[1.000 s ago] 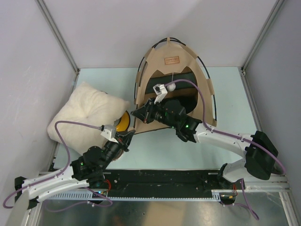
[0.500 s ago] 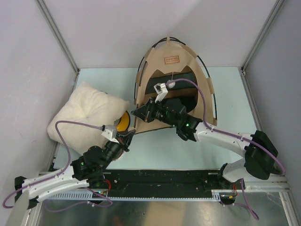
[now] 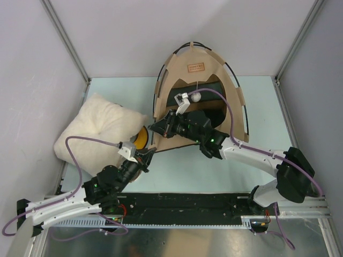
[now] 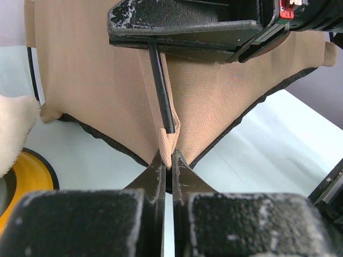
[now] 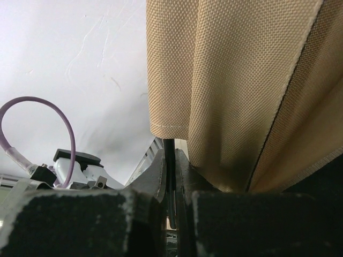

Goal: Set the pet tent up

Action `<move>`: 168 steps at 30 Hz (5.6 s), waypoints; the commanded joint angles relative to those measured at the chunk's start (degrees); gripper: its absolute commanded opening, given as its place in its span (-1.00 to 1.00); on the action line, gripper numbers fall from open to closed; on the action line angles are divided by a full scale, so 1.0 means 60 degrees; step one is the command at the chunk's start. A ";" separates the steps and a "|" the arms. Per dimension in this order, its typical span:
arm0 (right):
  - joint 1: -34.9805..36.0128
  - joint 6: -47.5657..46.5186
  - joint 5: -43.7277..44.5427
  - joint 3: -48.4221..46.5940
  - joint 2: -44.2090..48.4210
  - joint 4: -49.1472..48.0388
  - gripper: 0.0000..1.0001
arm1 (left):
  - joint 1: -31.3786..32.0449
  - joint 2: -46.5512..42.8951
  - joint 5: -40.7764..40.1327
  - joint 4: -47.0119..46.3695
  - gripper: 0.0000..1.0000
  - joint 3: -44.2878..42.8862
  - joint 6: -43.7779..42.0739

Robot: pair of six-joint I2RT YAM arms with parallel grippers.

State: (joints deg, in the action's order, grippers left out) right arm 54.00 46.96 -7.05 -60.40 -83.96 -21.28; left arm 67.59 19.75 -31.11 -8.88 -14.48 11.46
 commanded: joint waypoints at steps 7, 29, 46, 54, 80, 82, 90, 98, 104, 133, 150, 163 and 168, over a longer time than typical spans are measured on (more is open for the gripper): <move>-0.1172 0.0297 0.2204 -0.0875 0.0026 -0.1323 -1.00 | 0.0164 0.0118 0.0791 0.1305 -1.00 0.0163 -0.0176; -0.1265 0.0045 0.2479 -0.0989 -0.0482 -0.1519 -1.00 | 0.0160 0.0251 0.0886 0.1282 -1.00 0.0134 -0.0189; -0.1412 -0.0092 0.1384 -0.0833 0.0440 -0.0608 -1.00 | 0.0160 -0.0165 0.0424 0.1303 -1.00 0.0216 0.0012; -0.1390 0.0049 0.1292 -0.0773 0.0353 -0.0784 -1.00 | 0.0162 -0.0095 0.0457 0.1316 -1.00 0.0179 0.0019; -0.0996 -0.0336 0.1277 -0.0319 0.0030 -0.1462 -1.00 | 0.0161 0.0013 0.0211 0.0757 -0.99 0.0579 -0.0399; -0.1051 -0.0344 0.1497 -0.0319 -0.0040 -0.1518 -1.00 | 0.0161 0.0080 0.0111 0.0633 -0.99 0.0625 -0.0533; -0.1169 -0.0337 0.1603 -0.0318 -0.0179 -0.1519 -1.00 | 0.0168 0.0466 0.0193 0.0524 -1.00 0.0540 -0.0772; -0.1116 -0.0475 0.1347 -0.0315 -0.0099 -0.1308 -1.00 | 0.0162 0.0399 0.0158 0.0515 -1.00 0.0537 -0.0739; -0.0893 -0.0607 0.1018 -0.0216 -0.0083 -0.1061 -1.00 | 0.0174 0.0302 0.0092 0.0514 -0.99 0.0538 -0.0735; -0.0826 -0.0685 0.0939 0.0027 -0.0069 -0.1089 -1.00 | 0.0160 0.0323 0.0026 0.0527 -1.00 0.0579 -0.0522; -0.1384 -0.0428 0.0925 0.0092 0.0348 -0.1306 -1.00 | 0.0164 0.0596 0.0138 0.0514 -1.00 0.0744 -0.0323; -0.1421 -0.0280 0.0835 0.0041 0.0184 -0.1724 -1.00 | 0.0161 0.0701 0.0239 0.0514 -1.00 0.0692 -0.0330; -0.1480 -0.0237 0.0771 -0.0074 0.0214 -0.1759 -1.00 | 0.0160 0.0832 0.0309 0.0510 -1.00 0.0669 -0.0342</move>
State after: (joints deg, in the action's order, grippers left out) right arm 50.74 44.84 -13.50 -58.50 -84.51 -22.61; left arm 67.59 23.29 -32.38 -13.87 -12.10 8.58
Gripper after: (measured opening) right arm 0.046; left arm 0.022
